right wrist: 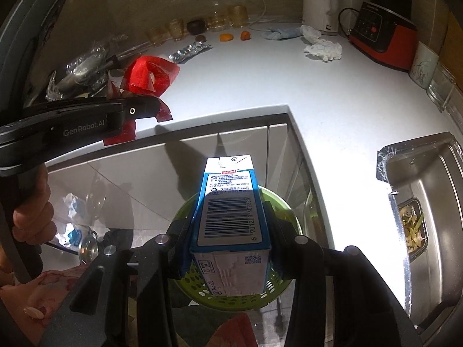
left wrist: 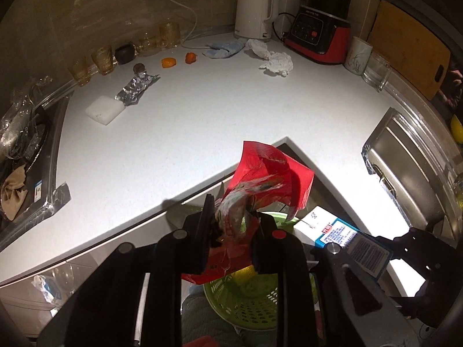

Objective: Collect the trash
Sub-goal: 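Carry both items over the green basket and release the carton from the right gripper, then open the left gripper to drop the red packet into the basket, then move the left gripper to the white foam block and close on it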

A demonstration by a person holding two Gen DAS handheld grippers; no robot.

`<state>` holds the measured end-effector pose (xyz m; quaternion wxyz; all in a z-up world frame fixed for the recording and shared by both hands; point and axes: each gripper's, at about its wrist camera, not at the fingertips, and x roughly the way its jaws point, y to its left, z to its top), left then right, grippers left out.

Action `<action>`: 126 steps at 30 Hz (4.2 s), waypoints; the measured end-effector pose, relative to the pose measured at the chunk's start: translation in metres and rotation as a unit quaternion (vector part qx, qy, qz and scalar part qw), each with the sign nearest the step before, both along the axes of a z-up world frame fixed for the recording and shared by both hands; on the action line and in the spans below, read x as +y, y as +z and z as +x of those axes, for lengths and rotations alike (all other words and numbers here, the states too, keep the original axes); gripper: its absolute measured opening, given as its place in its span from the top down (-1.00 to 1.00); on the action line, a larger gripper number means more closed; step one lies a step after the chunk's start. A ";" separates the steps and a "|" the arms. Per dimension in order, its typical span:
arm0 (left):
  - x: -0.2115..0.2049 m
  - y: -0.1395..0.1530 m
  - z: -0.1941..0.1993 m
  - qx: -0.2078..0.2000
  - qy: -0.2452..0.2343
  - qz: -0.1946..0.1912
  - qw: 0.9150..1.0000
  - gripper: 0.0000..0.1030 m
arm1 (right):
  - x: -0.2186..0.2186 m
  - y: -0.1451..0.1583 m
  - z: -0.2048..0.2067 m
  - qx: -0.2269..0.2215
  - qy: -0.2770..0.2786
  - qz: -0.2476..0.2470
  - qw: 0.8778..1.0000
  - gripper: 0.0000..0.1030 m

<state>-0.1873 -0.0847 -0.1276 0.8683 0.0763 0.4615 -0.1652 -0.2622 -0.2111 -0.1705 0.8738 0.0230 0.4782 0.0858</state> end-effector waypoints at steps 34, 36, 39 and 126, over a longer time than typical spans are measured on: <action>-0.053 -0.081 -0.032 0.140 -0.127 0.039 0.981 -0.36 | -0.059 0.041 -0.002 -0.060 -0.101 -0.056 0.992 -0.87; -0.053 -0.079 -0.032 0.133 -0.125 0.041 0.982 -0.50 | -0.060 0.041 -0.002 -0.061 -0.102 -0.055 0.991 -0.87; -0.052 -0.076 -0.030 0.128 -0.124 0.040 0.983 -0.53 | -0.063 0.041 -0.001 -0.062 -0.103 -0.053 0.991 -0.88; 0.168 -0.077 0.334 0.069 0.428 -0.001 0.901 -0.18 | 0.063 -0.007 0.338 -0.012 -0.072 0.068 0.995 -0.96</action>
